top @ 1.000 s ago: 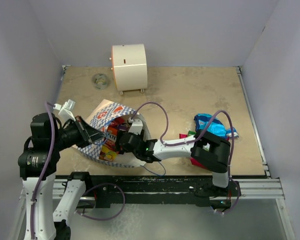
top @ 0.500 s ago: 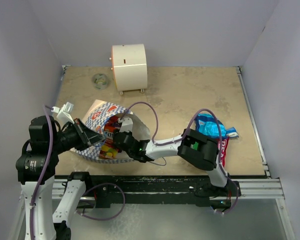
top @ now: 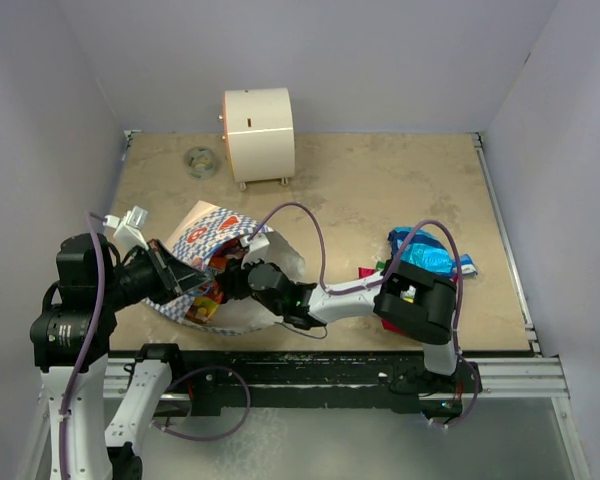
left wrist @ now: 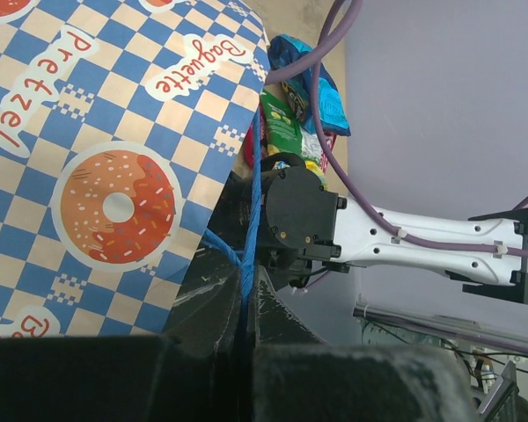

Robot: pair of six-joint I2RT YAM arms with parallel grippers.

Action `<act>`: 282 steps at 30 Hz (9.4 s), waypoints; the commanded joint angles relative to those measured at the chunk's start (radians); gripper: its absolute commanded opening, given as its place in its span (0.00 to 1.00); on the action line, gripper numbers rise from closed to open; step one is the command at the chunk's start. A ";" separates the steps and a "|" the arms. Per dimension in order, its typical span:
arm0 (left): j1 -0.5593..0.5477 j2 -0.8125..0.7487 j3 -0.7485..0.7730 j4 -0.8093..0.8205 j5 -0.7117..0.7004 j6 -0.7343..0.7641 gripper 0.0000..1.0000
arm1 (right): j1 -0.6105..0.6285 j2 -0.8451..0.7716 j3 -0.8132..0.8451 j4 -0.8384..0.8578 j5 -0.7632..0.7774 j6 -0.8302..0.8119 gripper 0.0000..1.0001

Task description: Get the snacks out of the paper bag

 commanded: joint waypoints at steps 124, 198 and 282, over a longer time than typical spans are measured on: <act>-0.003 0.119 -0.081 0.271 -0.014 -0.112 0.00 | -0.407 -1.039 -0.056 -0.982 0.373 -0.168 0.00; -0.062 0.261 -0.127 0.761 0.237 -0.317 0.00 | -1.087 -1.226 -0.268 -0.944 -0.515 -0.014 0.55; -0.282 0.033 -0.039 0.146 -0.274 -0.201 0.00 | -0.048 -0.106 -0.030 -0.129 0.246 0.251 0.00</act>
